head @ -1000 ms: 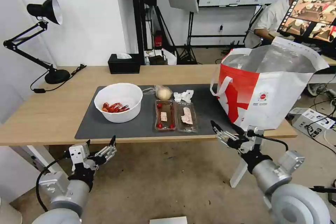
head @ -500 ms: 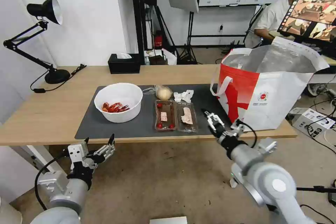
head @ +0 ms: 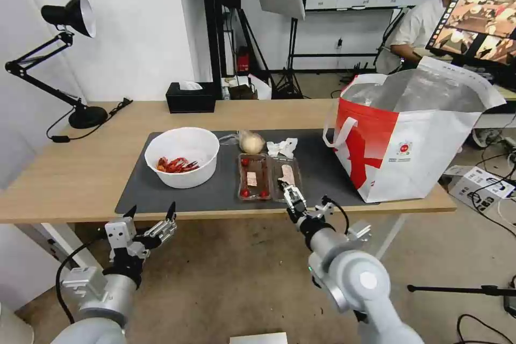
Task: Pick up the trash from the table and place it into the takeout bag.
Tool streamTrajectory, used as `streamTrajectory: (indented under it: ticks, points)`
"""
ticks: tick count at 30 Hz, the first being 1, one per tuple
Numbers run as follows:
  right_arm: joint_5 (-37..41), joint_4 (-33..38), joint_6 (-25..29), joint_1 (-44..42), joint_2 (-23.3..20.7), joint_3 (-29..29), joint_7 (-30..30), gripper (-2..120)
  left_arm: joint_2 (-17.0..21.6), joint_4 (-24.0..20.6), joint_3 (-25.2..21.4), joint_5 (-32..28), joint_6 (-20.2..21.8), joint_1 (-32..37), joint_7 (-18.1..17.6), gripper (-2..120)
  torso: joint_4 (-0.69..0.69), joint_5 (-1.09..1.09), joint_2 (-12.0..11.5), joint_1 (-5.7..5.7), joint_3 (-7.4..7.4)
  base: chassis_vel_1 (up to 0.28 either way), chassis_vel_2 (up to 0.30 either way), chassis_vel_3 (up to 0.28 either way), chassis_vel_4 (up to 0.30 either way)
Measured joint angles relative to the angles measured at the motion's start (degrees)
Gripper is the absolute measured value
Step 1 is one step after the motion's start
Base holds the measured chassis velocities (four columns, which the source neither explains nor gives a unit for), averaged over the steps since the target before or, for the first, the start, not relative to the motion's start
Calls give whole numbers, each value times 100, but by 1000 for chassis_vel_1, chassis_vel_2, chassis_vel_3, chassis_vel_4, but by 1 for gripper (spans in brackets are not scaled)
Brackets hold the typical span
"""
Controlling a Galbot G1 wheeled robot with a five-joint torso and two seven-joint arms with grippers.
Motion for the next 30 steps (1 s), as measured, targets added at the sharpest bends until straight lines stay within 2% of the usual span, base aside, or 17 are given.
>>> streamTrajectory:
  ticks: [17, 30]
  points:
    - [-107, -284, 111, 355, 357, -40, 466, 100, -42, 19, -33, 74, 26, 110, -1, 100, 0, 1, 0, 0, 0, 0, 0, 0, 0]
    - [-113, -385, 115, 412, 523, -8, 523, 100, -14, -54, -89, 199, 31, 200, 27, 100, 0, 1, 0, 0, 0, 0, 0, 0, 0]
